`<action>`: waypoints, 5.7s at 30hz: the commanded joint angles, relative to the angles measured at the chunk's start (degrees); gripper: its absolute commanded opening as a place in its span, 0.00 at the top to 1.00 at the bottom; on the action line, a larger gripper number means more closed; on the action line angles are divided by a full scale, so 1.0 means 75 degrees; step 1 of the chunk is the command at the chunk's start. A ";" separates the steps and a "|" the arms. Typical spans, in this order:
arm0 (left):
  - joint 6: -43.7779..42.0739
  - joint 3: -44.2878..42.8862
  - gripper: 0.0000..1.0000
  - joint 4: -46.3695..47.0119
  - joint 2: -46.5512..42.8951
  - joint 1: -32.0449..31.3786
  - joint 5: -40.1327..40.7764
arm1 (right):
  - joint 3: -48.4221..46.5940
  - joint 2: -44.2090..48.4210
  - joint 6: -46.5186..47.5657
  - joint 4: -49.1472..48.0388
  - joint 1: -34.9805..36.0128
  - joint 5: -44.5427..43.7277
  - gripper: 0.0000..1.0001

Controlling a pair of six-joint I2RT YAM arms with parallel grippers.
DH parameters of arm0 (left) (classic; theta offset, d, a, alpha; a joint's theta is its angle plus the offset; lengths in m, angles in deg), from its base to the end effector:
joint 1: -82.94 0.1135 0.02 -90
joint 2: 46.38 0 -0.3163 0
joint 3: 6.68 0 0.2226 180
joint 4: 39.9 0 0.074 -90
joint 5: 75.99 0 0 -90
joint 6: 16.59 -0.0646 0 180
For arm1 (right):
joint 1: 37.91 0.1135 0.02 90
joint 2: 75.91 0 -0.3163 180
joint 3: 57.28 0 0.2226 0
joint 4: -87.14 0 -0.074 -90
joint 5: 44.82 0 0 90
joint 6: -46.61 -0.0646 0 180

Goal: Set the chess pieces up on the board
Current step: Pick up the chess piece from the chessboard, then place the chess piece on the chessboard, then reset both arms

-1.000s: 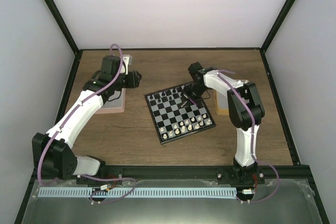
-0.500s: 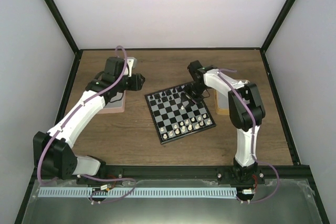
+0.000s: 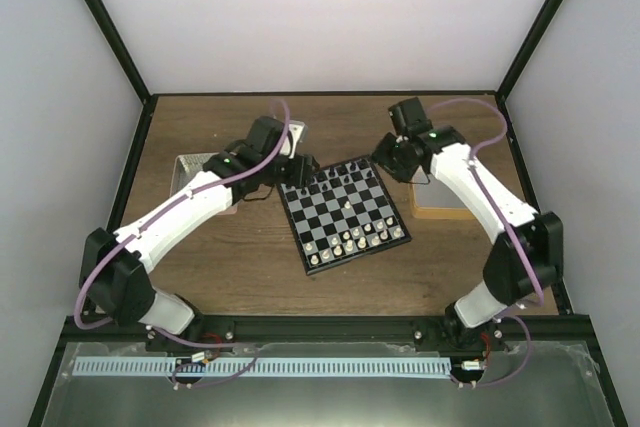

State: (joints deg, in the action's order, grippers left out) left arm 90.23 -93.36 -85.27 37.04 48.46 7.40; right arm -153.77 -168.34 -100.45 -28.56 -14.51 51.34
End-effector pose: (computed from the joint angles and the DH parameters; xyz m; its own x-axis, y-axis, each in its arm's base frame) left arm 0.2501 -0.1808 0.3477 -0.7122 0.1404 -0.6878 0.4457 0.8474 -0.2886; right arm 0.2947 0.1351 0.3253 -0.8056 0.5605 -0.1917 0.4273 0.7740 0.4672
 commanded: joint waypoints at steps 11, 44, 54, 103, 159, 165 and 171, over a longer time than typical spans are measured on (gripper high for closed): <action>0.1517 -0.1775 0.49 -0.0534 0.2612 -0.1936 0.1943 | 0.3797 0.3264 0.2501 -0.2604 -0.1291 -0.0738 0.53; 0.2069 -0.3611 0.70 -0.1608 0.5457 -0.2151 0.2040 | 0.5176 0.4052 0.2780 -0.3569 -0.1268 -0.0410 0.54; 0.1952 -0.3621 0.90 -0.1697 0.5446 -0.2151 0.2098 | 0.5315 0.4134 0.2757 -0.3600 -0.1277 -0.0499 0.54; 0.2416 0.0475 0.91 -0.0996 0.2448 -0.2966 0.1933 | 0.5874 0.4095 0.2510 -0.3869 -0.1268 -0.0068 0.54; 0.1149 0.1888 0.00 -0.0487 -0.5803 -0.3010 0.5679 | 0.4180 0.8311 0.4319 -0.1573 -0.1270 -0.1167 0.10; 0.0477 0.1407 0.00 -0.0869 -0.6796 -0.3008 0.6157 | 0.3319 0.9097 0.4123 -0.0989 -0.1268 -0.1618 0.00; -0.0001 0.1415 0.00 -0.0922 -0.7436 -0.3008 0.6584 | 0.2771 0.9620 0.3909 -0.0483 -0.1271 -0.2210 0.00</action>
State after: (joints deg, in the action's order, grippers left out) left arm 94.12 -82.21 -91.00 -16.67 26.14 52.84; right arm -129.97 -98.50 -70.09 -36.54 -24.21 39.43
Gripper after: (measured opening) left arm 0.998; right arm 0.999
